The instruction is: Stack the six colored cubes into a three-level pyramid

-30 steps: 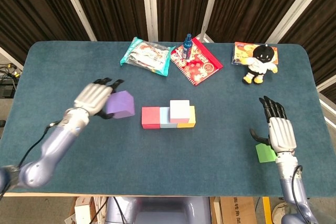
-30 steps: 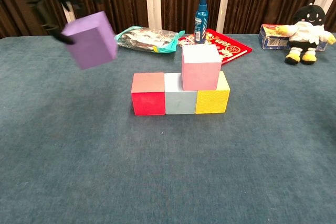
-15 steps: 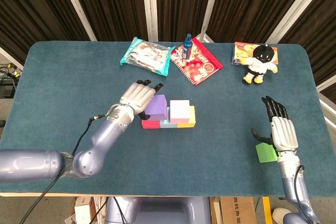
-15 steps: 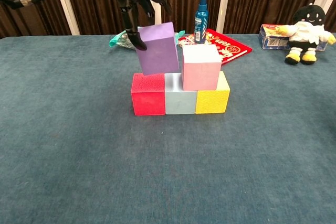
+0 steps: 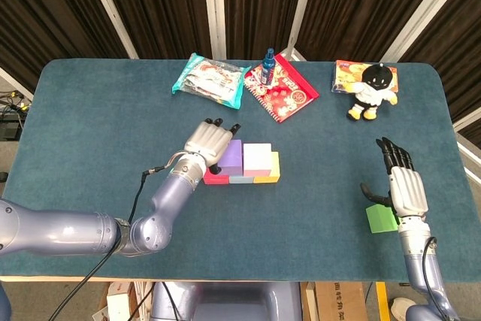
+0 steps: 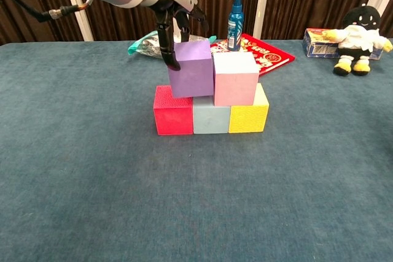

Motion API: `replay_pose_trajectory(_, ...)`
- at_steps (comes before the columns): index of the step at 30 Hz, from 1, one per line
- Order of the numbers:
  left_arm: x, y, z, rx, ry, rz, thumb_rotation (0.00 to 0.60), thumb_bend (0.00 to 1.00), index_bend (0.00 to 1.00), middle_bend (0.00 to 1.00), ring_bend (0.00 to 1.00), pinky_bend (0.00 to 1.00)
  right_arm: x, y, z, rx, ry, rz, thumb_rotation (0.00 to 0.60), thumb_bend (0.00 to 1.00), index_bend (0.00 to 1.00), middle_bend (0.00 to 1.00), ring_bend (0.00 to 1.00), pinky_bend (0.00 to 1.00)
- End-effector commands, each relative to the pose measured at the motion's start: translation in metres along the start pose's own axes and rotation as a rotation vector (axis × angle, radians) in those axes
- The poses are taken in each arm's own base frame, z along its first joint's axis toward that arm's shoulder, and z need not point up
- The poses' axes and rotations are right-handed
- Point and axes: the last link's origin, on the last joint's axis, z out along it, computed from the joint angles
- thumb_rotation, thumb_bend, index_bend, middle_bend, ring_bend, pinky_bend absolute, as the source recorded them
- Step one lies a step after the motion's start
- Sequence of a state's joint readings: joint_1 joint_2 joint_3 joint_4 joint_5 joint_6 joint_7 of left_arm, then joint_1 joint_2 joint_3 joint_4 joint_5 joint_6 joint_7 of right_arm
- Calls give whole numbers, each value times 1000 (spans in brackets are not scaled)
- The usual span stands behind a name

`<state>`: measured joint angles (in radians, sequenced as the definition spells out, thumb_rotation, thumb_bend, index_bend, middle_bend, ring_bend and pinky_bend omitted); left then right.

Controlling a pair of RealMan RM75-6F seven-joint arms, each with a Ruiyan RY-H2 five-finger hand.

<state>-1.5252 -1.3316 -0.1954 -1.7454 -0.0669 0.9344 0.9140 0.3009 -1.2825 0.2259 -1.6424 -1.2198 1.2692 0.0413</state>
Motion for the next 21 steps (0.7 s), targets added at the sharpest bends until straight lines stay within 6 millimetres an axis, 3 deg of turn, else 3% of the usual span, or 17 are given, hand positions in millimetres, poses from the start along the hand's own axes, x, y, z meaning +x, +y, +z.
replay_pose_trajectory(1, -1, 0, 1, 5, -3, 3, 600, 365, 53, 388, 86, 137, 0, -1, 0, 1, 0, 1, 600, 329, 0, 0, 0, 0)
replay_pose_trajectory(21, -7, 10, 8, 14, -15, 36, 600, 365, 47, 387, 86, 137, -1, 0, 0, -1, -6, 3, 600, 329, 0, 0, 0, 0)
